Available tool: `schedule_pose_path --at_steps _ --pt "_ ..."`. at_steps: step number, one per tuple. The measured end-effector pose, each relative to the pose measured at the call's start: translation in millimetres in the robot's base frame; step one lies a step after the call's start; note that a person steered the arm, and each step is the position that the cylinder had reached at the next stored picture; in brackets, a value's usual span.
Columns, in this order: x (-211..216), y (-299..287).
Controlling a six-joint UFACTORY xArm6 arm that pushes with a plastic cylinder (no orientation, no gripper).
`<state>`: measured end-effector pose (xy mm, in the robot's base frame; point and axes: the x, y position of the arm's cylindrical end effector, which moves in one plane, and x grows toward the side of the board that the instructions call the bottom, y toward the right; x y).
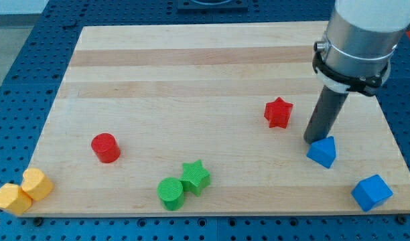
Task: Slide the blue triangle closer to the blue cube
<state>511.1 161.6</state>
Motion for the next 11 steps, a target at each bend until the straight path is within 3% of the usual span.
schedule_pose_path --at_steps 3,11 --pt "18 -37" --pt "43 13"
